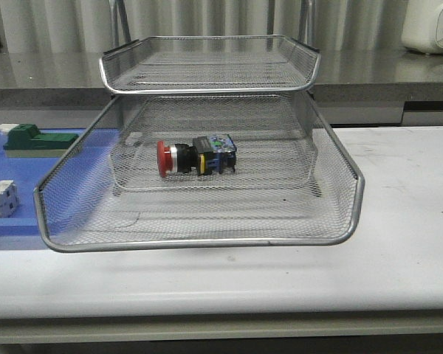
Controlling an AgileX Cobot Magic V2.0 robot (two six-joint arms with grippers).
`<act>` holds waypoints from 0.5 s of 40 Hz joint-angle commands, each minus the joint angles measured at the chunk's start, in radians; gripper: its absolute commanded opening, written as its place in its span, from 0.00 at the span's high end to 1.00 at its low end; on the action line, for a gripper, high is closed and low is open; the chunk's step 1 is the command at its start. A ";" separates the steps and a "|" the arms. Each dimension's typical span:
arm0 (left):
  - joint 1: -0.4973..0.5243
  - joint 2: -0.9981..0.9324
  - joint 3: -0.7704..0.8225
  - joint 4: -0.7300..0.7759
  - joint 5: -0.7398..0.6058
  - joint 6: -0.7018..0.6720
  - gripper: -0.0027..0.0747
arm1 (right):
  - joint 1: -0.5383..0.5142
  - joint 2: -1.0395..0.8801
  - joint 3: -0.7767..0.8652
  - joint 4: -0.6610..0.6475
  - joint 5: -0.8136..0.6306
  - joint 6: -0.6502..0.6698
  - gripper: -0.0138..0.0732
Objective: Place button on rack with both arms
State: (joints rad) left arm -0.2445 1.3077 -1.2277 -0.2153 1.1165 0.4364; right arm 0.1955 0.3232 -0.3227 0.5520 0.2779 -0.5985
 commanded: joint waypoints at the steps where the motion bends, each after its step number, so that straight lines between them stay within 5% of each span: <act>1: 0.052 -0.141 0.076 -0.022 -0.129 -0.043 0.99 | 0.003 0.005 -0.027 0.012 -0.059 0.000 0.91; 20: 0.223 -0.788 0.540 -0.022 -0.491 -0.057 0.99 | 0.003 0.005 -0.027 0.012 -0.059 0.000 0.91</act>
State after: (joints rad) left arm -0.0287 0.6026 -0.7140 -0.2153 0.7367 0.3886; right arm 0.1955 0.3232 -0.3227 0.5520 0.2779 -0.5985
